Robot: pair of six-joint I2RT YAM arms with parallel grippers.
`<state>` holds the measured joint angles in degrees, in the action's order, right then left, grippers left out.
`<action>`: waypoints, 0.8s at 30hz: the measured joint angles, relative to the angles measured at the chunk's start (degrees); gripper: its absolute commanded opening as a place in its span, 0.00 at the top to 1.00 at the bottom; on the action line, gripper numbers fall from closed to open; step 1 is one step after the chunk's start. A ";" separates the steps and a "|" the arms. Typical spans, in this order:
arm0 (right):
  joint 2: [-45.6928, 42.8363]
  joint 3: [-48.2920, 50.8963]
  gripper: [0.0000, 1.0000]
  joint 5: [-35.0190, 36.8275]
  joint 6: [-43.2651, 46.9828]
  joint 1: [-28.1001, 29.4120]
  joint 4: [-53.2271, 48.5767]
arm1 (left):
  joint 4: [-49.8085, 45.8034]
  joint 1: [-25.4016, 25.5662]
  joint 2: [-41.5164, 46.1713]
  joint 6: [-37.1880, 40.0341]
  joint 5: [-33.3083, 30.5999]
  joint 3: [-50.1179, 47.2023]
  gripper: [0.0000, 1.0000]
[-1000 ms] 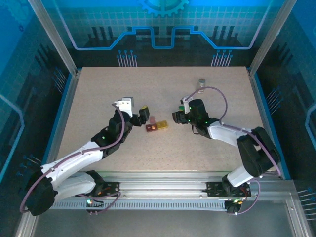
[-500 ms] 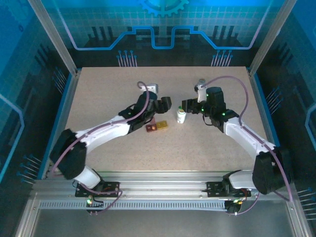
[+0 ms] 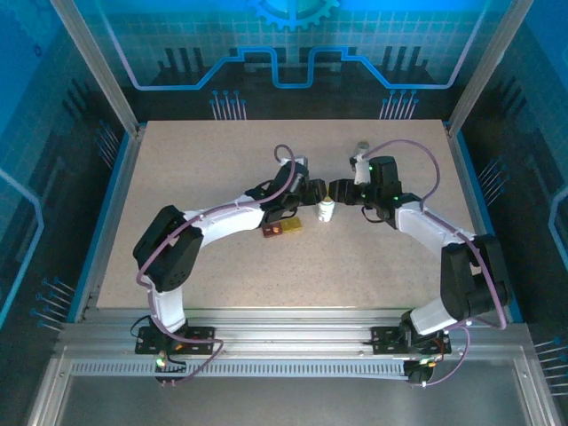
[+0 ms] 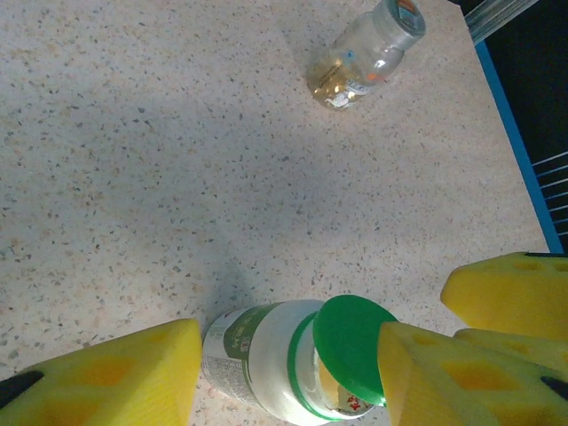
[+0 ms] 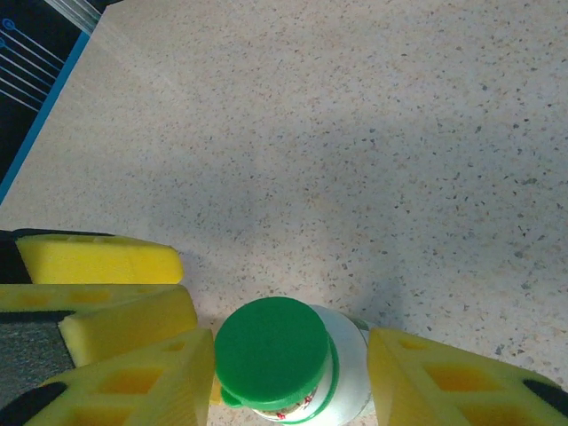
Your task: Sort the pills into containers
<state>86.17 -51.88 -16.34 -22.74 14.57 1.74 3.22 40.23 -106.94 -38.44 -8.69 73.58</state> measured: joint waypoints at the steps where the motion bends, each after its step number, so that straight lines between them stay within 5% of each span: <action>1: 0.09 0.31 0.50 -0.17 -0.22 -0.02 0.44 | -0.02 0.04 -0.15 -0.15 -0.02 0.00 0.45; 24: 3.10 7.37 0.59 -3.96 -0.39 -1.03 12.46 | 6.14 0.46 -2.21 -3.13 2.38 -3.63 0.53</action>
<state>89.27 -44.51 -20.29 -23.14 13.54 14.20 9.37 40.69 -109.14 -41.56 -6.31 69.95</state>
